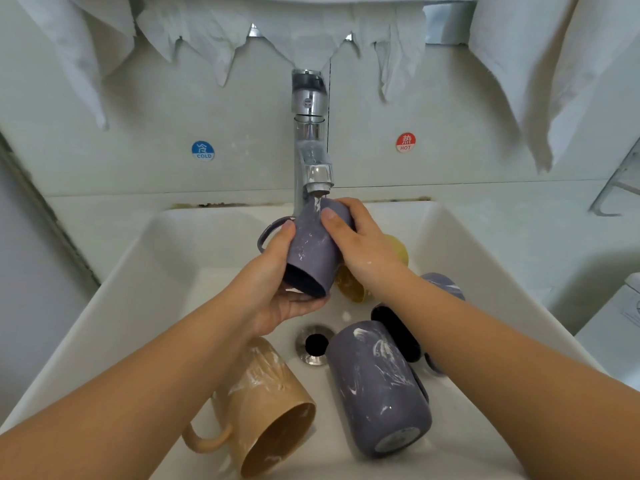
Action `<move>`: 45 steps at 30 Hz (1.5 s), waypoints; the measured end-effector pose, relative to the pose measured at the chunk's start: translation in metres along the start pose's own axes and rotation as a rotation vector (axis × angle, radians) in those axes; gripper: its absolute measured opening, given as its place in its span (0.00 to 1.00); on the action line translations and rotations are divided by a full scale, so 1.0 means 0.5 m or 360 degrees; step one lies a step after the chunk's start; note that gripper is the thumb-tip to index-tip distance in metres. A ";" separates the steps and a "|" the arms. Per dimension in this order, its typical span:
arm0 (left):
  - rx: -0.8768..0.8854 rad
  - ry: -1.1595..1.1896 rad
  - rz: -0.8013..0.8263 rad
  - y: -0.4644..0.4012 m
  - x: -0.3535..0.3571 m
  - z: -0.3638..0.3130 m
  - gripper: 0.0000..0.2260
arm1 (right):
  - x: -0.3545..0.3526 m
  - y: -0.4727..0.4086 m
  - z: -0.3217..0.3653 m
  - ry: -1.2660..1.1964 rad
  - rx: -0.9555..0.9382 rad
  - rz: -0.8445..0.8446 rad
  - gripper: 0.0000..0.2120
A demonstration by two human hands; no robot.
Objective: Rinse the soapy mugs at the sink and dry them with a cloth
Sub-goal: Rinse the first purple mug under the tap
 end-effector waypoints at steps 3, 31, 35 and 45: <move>0.0095 -0.0112 -0.0090 -0.003 -0.013 -0.011 0.20 | 0.019 0.007 -0.020 0.0024 0.0101 0.0082 0.28; 0.0571 -0.0561 -0.0339 -0.007 -0.040 -0.074 0.17 | -0.021 0.010 -0.061 -0.0174 0.0682 -0.0043 0.35; 0.0851 -0.0884 -0.0211 0.008 -0.006 -0.088 0.15 | -0.016 0.005 -0.053 -0.0065 0.0643 -0.0004 0.30; 0.0382 -0.0716 0.0046 -0.023 -0.028 -0.056 0.28 | 0.013 0.006 -0.023 0.0141 0.0364 0.0224 0.15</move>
Point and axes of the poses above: each hand's wrist, its own y-axis away from the middle knuckle, its own x-axis out of the palm, z = x × y, the point moved 10 cm from there along -y, towards the middle knuckle, and after that the axes turned 2 degrees about -x, right-handed, at the moved point
